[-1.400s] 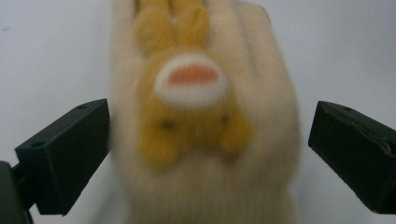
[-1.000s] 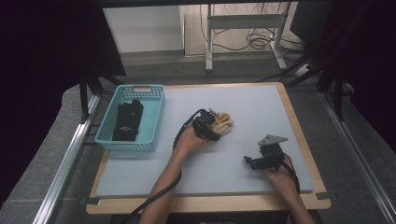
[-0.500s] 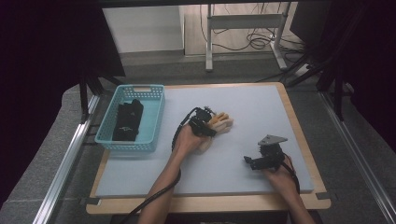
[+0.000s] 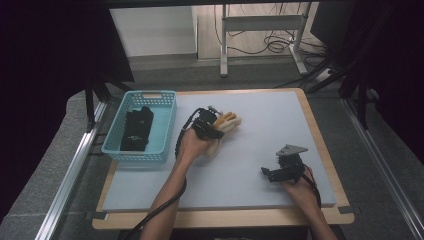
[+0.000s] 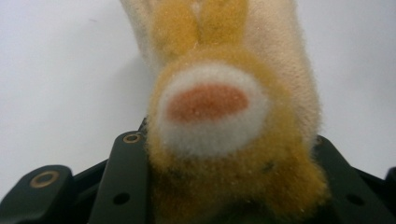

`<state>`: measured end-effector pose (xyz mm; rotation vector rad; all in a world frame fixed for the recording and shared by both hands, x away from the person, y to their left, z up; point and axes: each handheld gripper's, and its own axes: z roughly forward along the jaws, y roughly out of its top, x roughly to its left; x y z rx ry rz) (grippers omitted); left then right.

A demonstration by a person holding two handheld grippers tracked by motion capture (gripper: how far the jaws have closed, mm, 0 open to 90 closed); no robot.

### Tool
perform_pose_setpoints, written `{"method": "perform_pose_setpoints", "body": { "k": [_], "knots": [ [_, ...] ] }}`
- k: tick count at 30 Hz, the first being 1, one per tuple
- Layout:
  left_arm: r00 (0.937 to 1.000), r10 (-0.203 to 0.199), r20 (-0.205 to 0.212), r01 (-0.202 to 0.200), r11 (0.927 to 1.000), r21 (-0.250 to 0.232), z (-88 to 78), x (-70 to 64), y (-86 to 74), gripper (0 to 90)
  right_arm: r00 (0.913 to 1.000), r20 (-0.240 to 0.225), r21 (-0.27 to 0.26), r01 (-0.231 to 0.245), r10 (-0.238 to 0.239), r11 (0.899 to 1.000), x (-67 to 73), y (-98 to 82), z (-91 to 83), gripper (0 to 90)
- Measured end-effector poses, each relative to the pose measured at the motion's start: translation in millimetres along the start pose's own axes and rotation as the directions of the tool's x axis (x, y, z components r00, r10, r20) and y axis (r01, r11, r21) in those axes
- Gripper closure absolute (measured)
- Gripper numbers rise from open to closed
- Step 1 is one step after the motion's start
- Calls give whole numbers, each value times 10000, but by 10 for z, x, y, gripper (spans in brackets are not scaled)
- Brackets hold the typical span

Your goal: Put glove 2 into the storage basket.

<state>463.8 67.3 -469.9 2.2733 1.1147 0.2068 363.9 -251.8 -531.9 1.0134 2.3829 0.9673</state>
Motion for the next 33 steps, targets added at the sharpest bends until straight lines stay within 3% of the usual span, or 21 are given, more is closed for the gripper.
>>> {"method": "perform_pose_setpoints", "body": {
  "k": [8,13,18,21,33],
  "knots": [
    [9954,-683,-671,658,9971,-386,-437,253,-31,569,10000,15,-7,17,-17,10000,2,0,-1,79],
    [9859,-1123,-1242,1043,9922,-689,-742,436,-85,564,10000,30,-18,29,-29,10000,3,0,-1,79],
    [9710,-1553,-1815,1411,9860,-889,-988,643,-172,560,10000,34,-23,34,-33,10000,4,0,-1,79],
    [9577,-1956,-2111,1777,9789,-1006,-1107,779,-243,559,10000,43,-26,36,-36,10000,5,0,-1,79],
    [9143,-3083,-2628,2836,9503,-1281,-1390,1175,-527,570,10000,68,-39,73,-73,10000,7,-1,-2,79]
  ]
}}
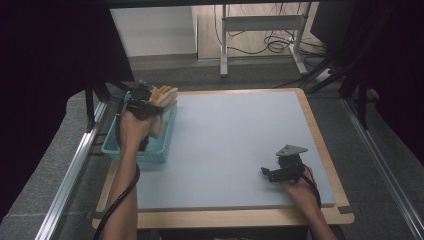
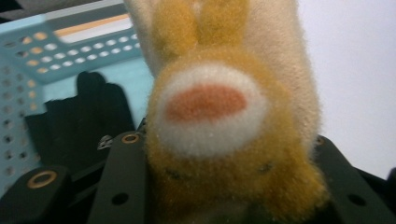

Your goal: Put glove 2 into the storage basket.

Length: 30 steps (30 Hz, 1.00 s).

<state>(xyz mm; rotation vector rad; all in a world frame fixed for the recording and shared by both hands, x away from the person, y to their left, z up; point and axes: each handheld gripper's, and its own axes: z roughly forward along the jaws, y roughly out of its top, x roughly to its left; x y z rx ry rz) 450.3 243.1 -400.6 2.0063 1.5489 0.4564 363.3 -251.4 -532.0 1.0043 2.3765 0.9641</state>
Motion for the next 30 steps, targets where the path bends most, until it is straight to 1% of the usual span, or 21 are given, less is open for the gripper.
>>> {"method": "perform_pose_setpoints", "body": {
  "k": [1,2,5,10,14,16,18,22,25,30],
  "knots": [
    [10000,-14,-43,14,10000,25,-7,28,-10,580,10000,-1,-1,3,-3,10000,0,0,0,79],
    [9999,-151,-68,151,9999,1,-12,66,-32,587,10000,-1,-2,4,-4,10000,0,0,0,79],
    [9995,-279,-128,280,9996,35,-8,150,-78,594,10000,3,-4,11,-11,10000,1,0,0,79],
    [9977,-670,-107,671,9977,96,34,292,-160,636,10000,12,-8,22,-22,10000,2,0,-1,79],
    [9943,-1038,-230,1042,9944,175,104,403,-215,642,10000,3,-6,12,-12,10000,1,0,0,79],
    [9931,-1103,-392,1117,9931,346,164,450,-241,645,10000,-4,0,-2,2,10000,0,0,0,79],
    [9921,-1168,-456,1192,9914,535,253,480,-265,645,10000,-17,9,-19,19,10000,-2,1,1,79],
    [9910,-1315,-261,1332,9878,808,476,482,-310,646,10000,-11,1,-12,12,10000,-1,1,0,79],
    [9918,-1276,-59,1276,9864,1035,651,429,-322,646,10000,-17,7,-28,28,10000,-2,1,1,79],
    [9929,-1179,123,1155,9855,1241,836,322,-283,644,10000,-6,-7,-14,14,10000,0,0,0,79]
  ]
}}
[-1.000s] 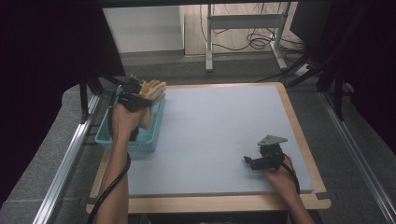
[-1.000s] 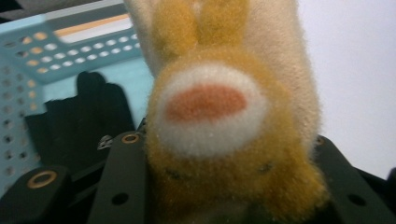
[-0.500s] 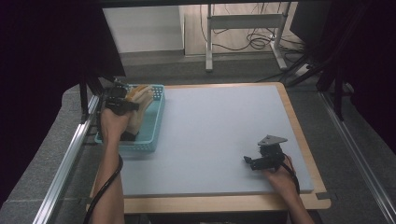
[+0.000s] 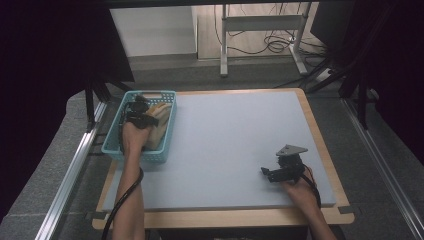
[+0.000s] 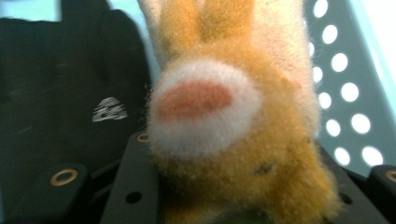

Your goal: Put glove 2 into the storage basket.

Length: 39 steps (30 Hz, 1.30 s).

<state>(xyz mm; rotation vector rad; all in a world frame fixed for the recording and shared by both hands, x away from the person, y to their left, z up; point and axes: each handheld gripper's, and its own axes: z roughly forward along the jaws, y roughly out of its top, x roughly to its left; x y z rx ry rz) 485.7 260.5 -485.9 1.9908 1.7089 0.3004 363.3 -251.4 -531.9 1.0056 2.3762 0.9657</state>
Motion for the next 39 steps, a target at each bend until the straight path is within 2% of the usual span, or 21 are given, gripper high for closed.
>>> {"method": "perform_pose_setpoints", "body": {
  "k": [3,5,7,9,10,13,15,19,22,24,25,28,29,30,33,39],
  "knots": [
    [9999,104,-123,-101,9998,189,88,-49,30,627,10000,4,-1,1,-1,10000,0,0,0,79],
    [9997,214,-91,-211,9991,358,142,-68,38,580,10000,5,-4,4,-4,10000,0,0,0,79],
    [9991,392,-155,-384,9980,507,183,-90,39,463,10000,5,-9,9,-9,10000,1,0,0,79],
    [9988,486,16,-486,9949,889,221,-100,41,302,10000,-2,-3,1,-1,10000,0,0,0,79],
    [9992,391,22,-392,9948,937,220,-92,39,285,10000,-6,2,0,0,10000,-1,0,0,79],
    [9993,249,268,-270,9961,836,161,-52,37,155,10000,5,-7,12,-12,10000,1,0,1,79],
    [9992,275,273,-291,9979,587,75,-49,43,118,10000,6,-4,11,-11,10000,1,0,1,79],
    [9973,400,609,-406,9991,81,-145,-31,57,101,10000,-1,4,3,-3,10000,-1,0,1,79],
    [9981,346,514,-326,9987,-383,-288,8,53,144,10000,8,-1,18,-18,10000,0,0,1,79],
    [9996,263,88,-258,9981,-553,-326,47,39,261,10000,-10,10,1,-1,10000,-2,0,1,79],
    [9992,241,-304,-259,9979,-600,-335,80,21,337,10000,-9,11,1,-1,10000,-2,0,1,79],
    [9935,238,-1110,-274,9991,-315,-280,141,-20,532,10000,-1,4,-1,1,10000,0,0,0,79],
    [9893,278,-1431,-290,9996,-63,-228,146,-40,575,10000,-2,7,0,0,10000,-1,0,1,79],
    [9872,384,-1548,-365,9992,148,-185,156,-52,609,10000,-10,14,-12,12,10000,-2,0,1,79],
    [9898,385,-1368,-323,9983,475,-54,163,-84,664,10000,-18,14,-26,26,10000,-3,1,1,79],
    [9955,389,-868,-329,9970,699,42,95,-83,713,10000,-25,21,-33,33,10000,-3,1,2,79]
  ]
}}
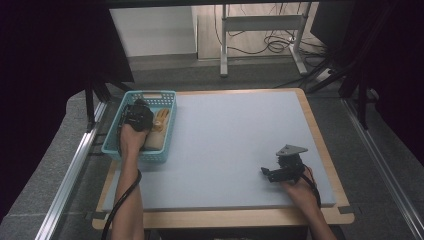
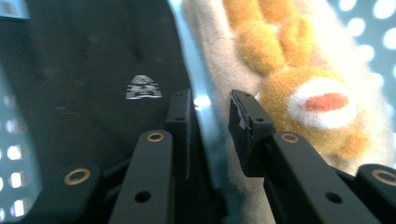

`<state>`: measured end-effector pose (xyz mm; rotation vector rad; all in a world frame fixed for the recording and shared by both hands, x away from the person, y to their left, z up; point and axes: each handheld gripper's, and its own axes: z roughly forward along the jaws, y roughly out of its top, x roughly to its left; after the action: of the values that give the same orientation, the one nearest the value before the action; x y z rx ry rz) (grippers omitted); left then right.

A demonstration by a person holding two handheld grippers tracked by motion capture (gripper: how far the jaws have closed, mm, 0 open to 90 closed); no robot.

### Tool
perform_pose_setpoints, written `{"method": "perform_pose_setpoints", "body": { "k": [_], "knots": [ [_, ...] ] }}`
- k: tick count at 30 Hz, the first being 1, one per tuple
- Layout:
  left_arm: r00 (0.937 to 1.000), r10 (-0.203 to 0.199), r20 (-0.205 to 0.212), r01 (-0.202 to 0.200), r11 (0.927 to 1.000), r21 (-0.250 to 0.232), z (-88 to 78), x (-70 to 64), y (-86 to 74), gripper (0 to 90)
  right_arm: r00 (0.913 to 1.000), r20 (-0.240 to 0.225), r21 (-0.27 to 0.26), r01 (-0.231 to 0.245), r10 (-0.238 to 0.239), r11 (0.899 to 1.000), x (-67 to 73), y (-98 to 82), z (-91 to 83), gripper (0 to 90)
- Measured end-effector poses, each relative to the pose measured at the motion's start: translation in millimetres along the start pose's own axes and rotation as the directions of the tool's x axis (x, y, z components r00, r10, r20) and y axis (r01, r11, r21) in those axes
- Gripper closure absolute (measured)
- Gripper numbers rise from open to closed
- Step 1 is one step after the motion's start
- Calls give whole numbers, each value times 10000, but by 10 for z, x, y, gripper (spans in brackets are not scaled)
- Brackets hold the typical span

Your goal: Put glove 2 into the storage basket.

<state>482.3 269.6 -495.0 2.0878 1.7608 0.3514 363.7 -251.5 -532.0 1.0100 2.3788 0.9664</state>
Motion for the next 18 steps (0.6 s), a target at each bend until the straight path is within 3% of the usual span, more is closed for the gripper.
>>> {"method": "perform_pose_setpoints", "body": {
  "k": [6,13,18],
  "knots": [
    [9999,-9,164,11,9999,-102,3,0,-18,724,10000,6,-2,4,-4,10000,1,0,0,79],
    [9992,-320,236,337,9967,-745,-83,127,-89,616,10000,4,-2,13,-13,10000,0,0,-1,79],
    [9995,-239,225,261,9941,-1051,-178,157,-103,554,10000,28,-21,43,-42,10000,4,-1,-2,79]
  ]
}}
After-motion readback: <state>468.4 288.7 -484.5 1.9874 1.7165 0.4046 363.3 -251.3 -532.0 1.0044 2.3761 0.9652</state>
